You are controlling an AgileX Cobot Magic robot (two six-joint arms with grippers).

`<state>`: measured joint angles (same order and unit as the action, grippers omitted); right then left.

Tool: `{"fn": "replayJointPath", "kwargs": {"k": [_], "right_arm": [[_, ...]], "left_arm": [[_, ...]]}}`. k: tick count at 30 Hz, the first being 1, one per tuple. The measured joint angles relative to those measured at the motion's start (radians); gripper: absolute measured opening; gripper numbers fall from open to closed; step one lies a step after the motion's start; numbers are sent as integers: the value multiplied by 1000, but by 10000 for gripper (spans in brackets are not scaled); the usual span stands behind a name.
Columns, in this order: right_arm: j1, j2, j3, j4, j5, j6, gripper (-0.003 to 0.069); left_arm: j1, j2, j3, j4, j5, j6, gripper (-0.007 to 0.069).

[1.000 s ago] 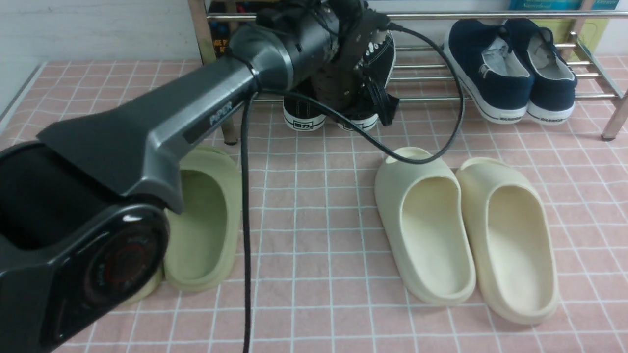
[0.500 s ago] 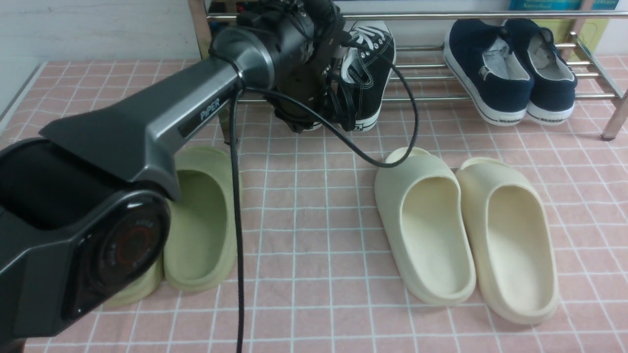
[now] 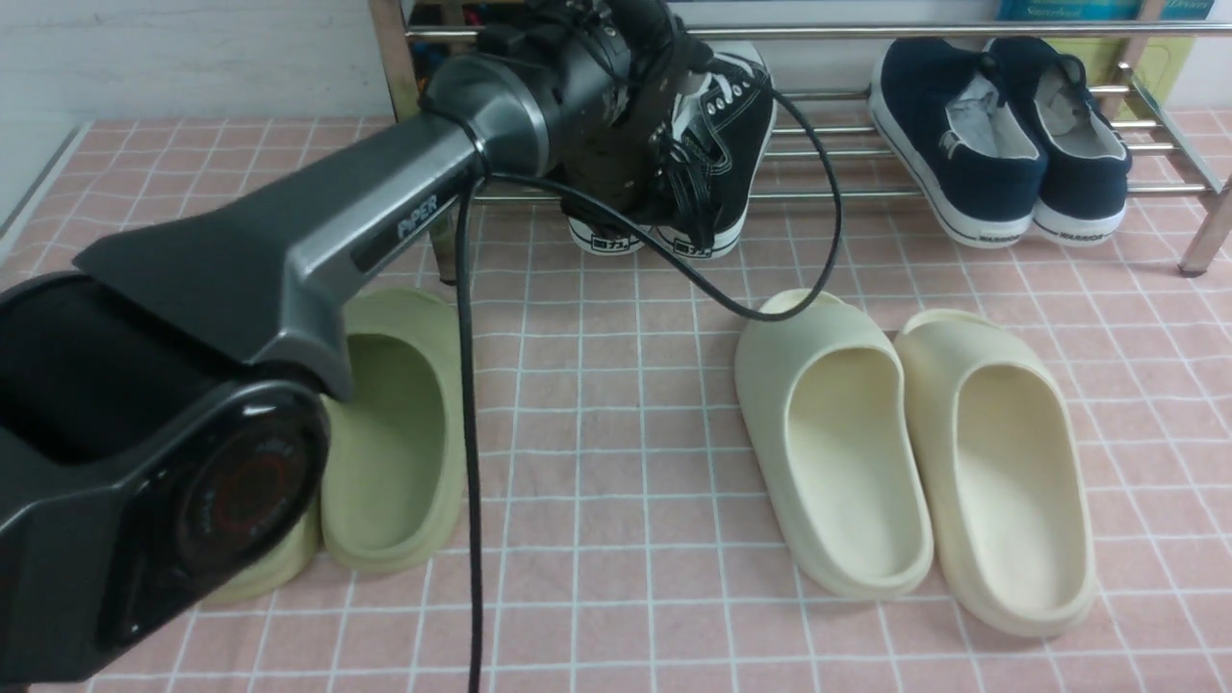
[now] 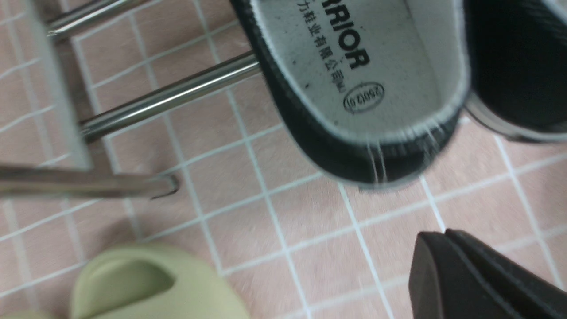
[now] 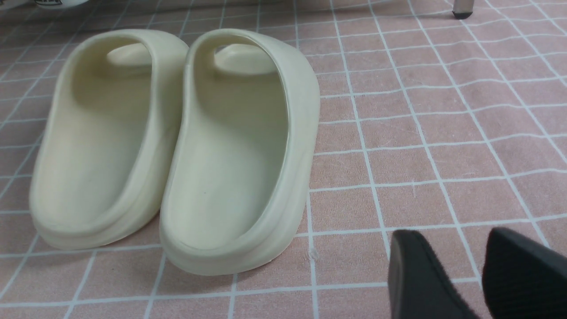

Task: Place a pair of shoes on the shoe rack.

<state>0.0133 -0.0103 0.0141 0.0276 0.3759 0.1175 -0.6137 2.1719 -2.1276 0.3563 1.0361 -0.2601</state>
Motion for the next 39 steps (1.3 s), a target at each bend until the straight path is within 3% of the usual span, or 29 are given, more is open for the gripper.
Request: {"fn": "replayJointPath", "kwargs": {"k": [9,17,18,22,24,28,33,39], "right_arm": [[0,0,0,0,0,0,239],[0,0,0,0,0,0,239],[0,0,0,0,0,0,239],[0,0,0,0,0,0,239],[0,0,0,0,0,0,239],[0,0,0,0,0,0,239],[0,0,0,0,0,0,239],[0,0,0,0,0,0,239]], "left_arm": [[-41,-453,137,16,15,5,22],[-41,-1041,875,58,-386,-134,23],[-41,-1168,1031,82,-505,-181,23],[-25,-1374,1403,174,-681,-377,23],[-18,-1472,1538,235,-697,-489,22],[-18,-1607,1711,330,-706,-601,22],[-18,-1799,1846,457,-720,-634,23],[-18,-1972,1920,491,-666,-637,24]]}}
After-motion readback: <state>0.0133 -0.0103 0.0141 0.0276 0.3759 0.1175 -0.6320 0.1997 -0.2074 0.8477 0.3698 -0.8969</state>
